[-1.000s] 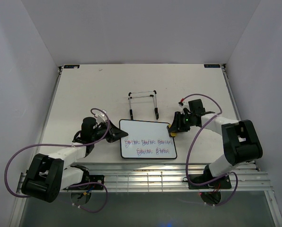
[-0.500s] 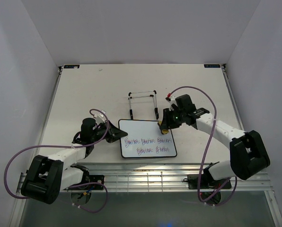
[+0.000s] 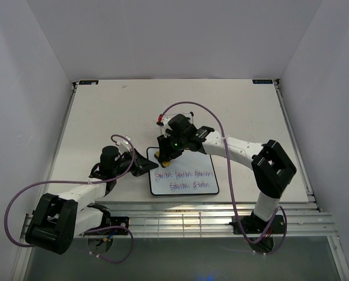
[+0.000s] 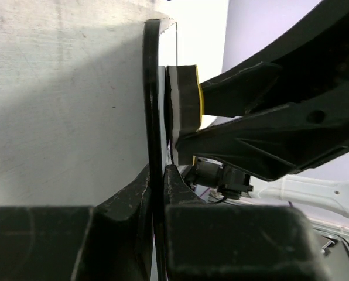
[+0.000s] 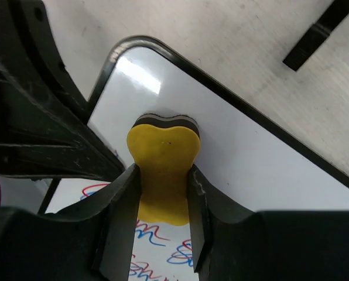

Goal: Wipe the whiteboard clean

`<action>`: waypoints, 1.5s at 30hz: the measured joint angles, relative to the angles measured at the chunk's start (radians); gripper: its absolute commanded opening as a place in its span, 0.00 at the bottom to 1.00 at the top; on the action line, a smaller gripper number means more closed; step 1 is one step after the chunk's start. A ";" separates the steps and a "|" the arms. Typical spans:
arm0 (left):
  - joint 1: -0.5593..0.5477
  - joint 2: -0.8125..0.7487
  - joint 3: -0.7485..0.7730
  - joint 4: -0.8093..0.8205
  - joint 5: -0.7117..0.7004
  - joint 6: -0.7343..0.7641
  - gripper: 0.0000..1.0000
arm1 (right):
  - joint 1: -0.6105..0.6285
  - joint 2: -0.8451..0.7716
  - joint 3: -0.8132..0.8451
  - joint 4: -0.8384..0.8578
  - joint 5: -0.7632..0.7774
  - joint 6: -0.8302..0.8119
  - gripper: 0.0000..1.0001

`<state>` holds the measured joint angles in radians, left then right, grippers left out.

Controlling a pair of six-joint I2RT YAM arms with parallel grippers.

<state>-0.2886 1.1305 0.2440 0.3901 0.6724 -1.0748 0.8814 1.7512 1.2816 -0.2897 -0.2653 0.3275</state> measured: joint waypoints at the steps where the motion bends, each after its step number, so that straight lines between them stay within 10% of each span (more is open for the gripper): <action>1: -0.002 -0.005 0.000 0.000 -0.002 0.000 0.00 | 0.002 0.004 -0.003 -0.005 0.011 -0.001 0.31; 45: -0.069 -0.023 -0.003 0.006 -0.135 -0.078 0.00 | 0.183 -0.148 -0.124 -0.147 0.247 0.005 0.33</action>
<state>-0.3576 1.1080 0.2405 0.3962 0.5373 -1.1526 1.0641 1.6032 1.1572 -0.4366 -0.0181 0.3321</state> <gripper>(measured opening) 0.180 0.398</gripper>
